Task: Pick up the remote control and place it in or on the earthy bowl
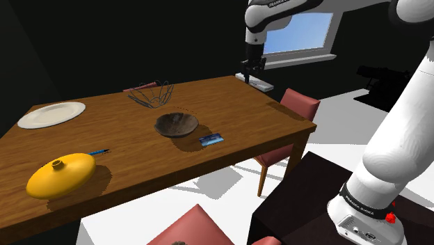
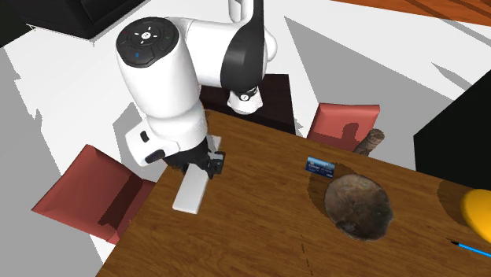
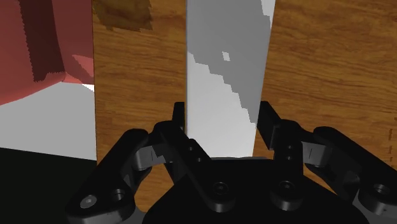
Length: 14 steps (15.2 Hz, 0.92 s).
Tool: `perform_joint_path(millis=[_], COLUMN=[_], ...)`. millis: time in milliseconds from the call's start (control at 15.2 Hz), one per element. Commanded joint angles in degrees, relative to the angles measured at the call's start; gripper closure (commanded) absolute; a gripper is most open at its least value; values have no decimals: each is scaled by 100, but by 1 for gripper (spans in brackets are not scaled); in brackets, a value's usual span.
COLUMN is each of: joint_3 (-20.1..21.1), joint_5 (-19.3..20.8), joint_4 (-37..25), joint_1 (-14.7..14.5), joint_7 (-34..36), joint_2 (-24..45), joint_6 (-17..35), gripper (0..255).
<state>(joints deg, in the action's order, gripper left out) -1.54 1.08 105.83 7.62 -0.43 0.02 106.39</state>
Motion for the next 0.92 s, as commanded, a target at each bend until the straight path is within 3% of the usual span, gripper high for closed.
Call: perform_joint_path(millis=[0,858], joint_3=[66,912], joint_5=[1,64], joint_4=[-49,-574], joint_1=[-66,-954], joint_7=[132,1876], joint_2=[-2,393], joint_6=[-54,-223], gripper=[255,255])
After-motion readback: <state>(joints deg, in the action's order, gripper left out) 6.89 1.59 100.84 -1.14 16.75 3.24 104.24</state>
